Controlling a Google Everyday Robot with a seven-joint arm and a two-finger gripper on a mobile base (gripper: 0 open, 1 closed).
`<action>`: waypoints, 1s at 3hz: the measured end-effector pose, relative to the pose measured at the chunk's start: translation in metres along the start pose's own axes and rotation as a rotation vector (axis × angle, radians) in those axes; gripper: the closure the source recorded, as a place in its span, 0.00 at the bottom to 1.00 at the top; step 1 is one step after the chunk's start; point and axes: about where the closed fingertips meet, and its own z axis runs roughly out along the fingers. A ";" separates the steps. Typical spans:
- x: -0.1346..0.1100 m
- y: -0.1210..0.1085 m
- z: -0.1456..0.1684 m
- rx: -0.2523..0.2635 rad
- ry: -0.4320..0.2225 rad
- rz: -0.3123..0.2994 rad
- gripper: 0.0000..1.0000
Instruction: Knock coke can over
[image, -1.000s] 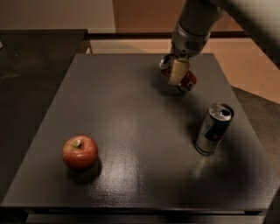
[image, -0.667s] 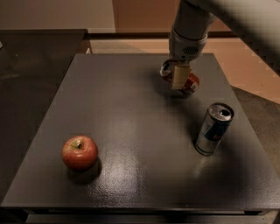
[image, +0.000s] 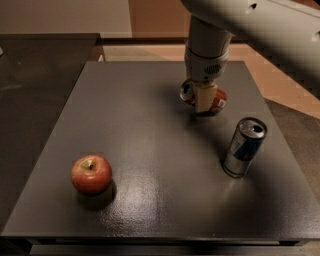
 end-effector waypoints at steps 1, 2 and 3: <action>-0.011 0.007 0.004 -0.004 0.005 -0.055 0.12; -0.021 0.013 0.009 -0.012 0.005 -0.094 0.00; -0.034 0.022 0.021 -0.035 -0.028 -0.127 0.00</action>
Offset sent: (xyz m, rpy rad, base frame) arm -0.0234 0.0277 -0.0206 -0.0416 0.0295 0.1340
